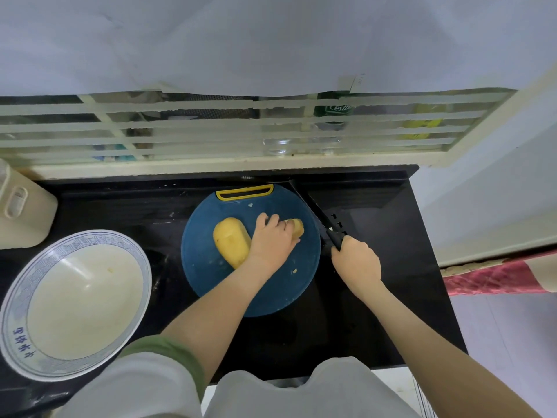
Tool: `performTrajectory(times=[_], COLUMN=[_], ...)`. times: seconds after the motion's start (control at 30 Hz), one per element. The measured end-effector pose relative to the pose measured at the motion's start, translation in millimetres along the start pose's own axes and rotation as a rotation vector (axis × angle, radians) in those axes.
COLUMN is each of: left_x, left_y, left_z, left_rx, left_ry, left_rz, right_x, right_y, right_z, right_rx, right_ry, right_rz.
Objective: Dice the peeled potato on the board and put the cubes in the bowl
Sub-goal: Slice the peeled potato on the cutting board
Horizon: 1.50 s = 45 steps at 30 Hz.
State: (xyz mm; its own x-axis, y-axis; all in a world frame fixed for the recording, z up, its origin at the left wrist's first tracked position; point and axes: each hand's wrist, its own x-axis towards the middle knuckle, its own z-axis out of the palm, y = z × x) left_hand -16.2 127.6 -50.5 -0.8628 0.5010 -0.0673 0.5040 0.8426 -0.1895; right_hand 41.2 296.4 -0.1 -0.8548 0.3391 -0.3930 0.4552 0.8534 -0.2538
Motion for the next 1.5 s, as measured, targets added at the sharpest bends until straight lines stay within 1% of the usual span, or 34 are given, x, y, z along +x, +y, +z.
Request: performTrajectory(times=[0.07,0.1,0.2,0.3,0.4,0.47,0.5,0.53,0.57,0.6,0.63,0.7,0.77,0.83,0.93,1.0,1.13,1.23,1.4,1.5], left_x=[-2,-5,-12,-28,-50,-65,-70,-74,-77,-80,-82,-82,-80,-75,-64,-56,-49,-51,-51,-49], left_y=[-7,-12,-32,-55,-70,-80,-85,-89,-91,-92,-92,-92,-93,-94,-93,-89,-86,-88,-86,-86], left_z=[-3,-6,-15,-17,-18,-13,-10,-5,-3,0,3,7,7,5,0,-3,-4,0,0,1], left_rx=[-0.125,-0.177,-0.303,-0.4,-0.538,-0.706,-0.85,-1.035,-1.231,-1.366,-1.412,-1.348,-1.295,-1.272,-1.24,-1.217,-1.146,-1.165,-1.194,-1.191], left_ry=[0.097,0.09,-0.002,0.039,0.102,0.024,-0.063,-0.173,-0.283,-0.361,-0.396,-0.383,-0.363,-0.382,-0.411,-0.391,-0.387,-0.39,-0.38,-0.387], left_rz=[-0.103,-0.165,-0.334,-0.482,-0.728,-0.916,-0.981,-1.003,-0.985,-0.943,-0.888,-0.792,-0.76,-0.743,-0.756,-0.78,-0.765,-0.774,-0.793,-0.797], right_x=[-2,-4,-9,-17,-26,-34,-38,-42,-45,-48,-51,-54,-56,-57,-58,-58,-58,-61,-60,-56], right_y=[-5,-9,-26,-50,-72,-85,-90,-94,-97,-98,-99,-98,-97,-95,-94,-95,-99,-103,-105,-102], right_z=[2,2,7,15,25,31,34,37,39,40,41,43,44,44,44,44,43,42,42,39], right_rx=[0.063,0.113,0.209,0.242,0.331,0.43,0.49,0.541,0.577,0.601,0.621,0.674,0.725,0.75,0.748,0.729,0.729,0.73,0.68,0.711], right_ry=[-0.008,-0.026,-0.093,-0.144,-0.211,-0.265,-0.291,-0.316,-0.333,-0.346,-0.36,-0.388,-0.413,-0.432,-0.447,-0.452,-0.475,-0.517,-0.505,-0.523], right_rz=[-0.002,-0.005,-0.052,-0.106,-0.11,-0.075,-0.044,-0.015,0.008,0.027,0.043,0.085,0.137,0.163,0.169,0.167,0.196,0.218,0.203,0.216])
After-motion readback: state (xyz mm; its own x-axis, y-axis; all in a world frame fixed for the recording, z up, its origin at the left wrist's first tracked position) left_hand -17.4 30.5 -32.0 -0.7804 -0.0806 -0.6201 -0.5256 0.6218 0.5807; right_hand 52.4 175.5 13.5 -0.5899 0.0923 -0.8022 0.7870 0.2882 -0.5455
